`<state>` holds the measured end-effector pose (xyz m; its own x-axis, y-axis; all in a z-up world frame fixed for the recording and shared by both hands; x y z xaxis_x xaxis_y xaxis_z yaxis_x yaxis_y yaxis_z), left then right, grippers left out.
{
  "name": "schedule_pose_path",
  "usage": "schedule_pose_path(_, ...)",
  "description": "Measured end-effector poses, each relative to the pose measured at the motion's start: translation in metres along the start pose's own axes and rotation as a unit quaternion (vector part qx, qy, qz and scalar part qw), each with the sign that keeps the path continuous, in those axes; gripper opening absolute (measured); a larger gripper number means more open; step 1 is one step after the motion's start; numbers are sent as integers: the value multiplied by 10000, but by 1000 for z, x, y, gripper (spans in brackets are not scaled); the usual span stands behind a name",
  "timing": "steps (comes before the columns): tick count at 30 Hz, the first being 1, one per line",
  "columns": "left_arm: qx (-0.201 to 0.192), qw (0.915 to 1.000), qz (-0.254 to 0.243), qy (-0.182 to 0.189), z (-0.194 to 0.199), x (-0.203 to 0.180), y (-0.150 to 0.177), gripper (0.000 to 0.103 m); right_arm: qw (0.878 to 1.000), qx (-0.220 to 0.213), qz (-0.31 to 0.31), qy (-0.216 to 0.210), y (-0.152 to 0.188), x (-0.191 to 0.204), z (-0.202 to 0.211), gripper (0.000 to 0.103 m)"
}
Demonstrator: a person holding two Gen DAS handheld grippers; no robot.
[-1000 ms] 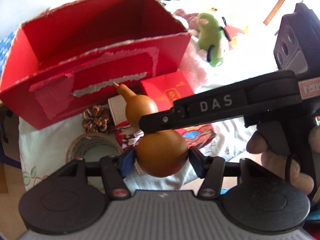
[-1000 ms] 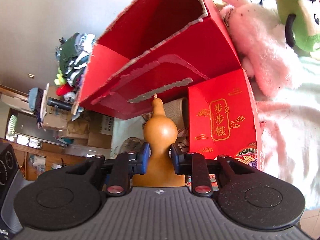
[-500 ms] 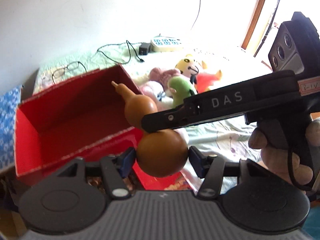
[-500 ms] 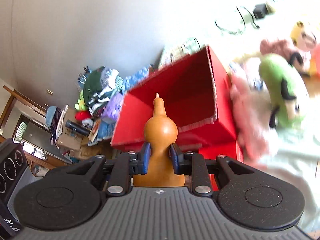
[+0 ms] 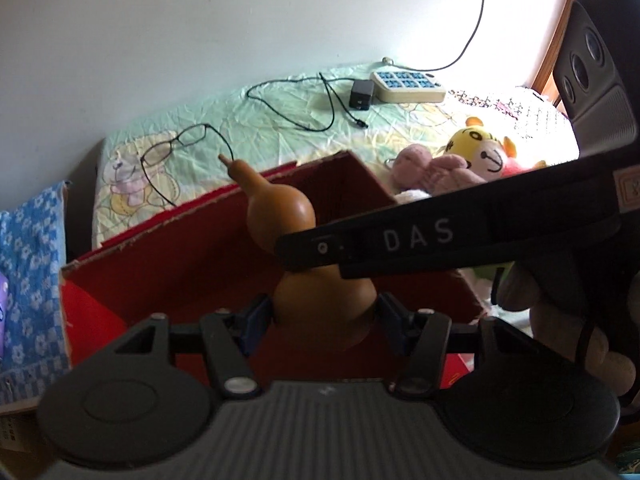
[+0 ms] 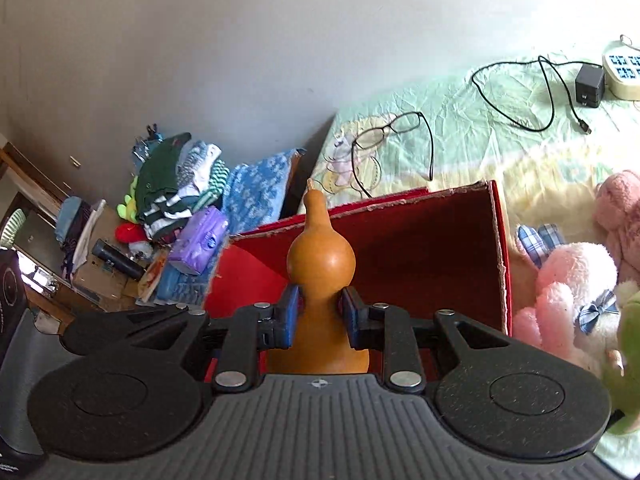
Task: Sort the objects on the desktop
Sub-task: 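Lift the gourd and lower it into the red box with the right gripper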
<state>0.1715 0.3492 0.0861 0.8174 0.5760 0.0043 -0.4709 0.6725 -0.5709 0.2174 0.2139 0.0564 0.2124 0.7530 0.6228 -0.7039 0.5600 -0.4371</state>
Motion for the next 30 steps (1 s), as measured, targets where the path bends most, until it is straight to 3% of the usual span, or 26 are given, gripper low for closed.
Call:
schedule_pose_path(3,437,9985,154,297,-39,19,8,59,9988,344,48,352,1,-9,-34,28)
schedule_pose_path(7,926,9948,73,429,-79,34,15,54,9942,756,249,717,9,-12,-65,28)
schedule_pose_path(11,1268,9899,10,630,-95,39,15,51,9908,1066,-127,827,10,-27,-81,28)
schedule_pose_path(24,1451,9850,212,909,-100,37,23,53,9857,1365,-437,886,14,-36,-79,31)
schedule_pose_path(30,1279,9886,190,770,-92,35,25,63,9808,1631,-711,799,14,-45,-82,32)
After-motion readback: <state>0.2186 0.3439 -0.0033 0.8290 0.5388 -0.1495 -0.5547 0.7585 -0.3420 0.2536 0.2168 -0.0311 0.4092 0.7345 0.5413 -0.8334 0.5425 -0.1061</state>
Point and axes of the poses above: each gripper's, at about its wrist camera, not at the fingertips, and z roughly against the way its jaws point, x to its left, y to its underside, the point moved 3 cm from there along -z, roughly the way its jaws point, and after that the axes turned 9 degrees about -z, right-handed, at the moved point
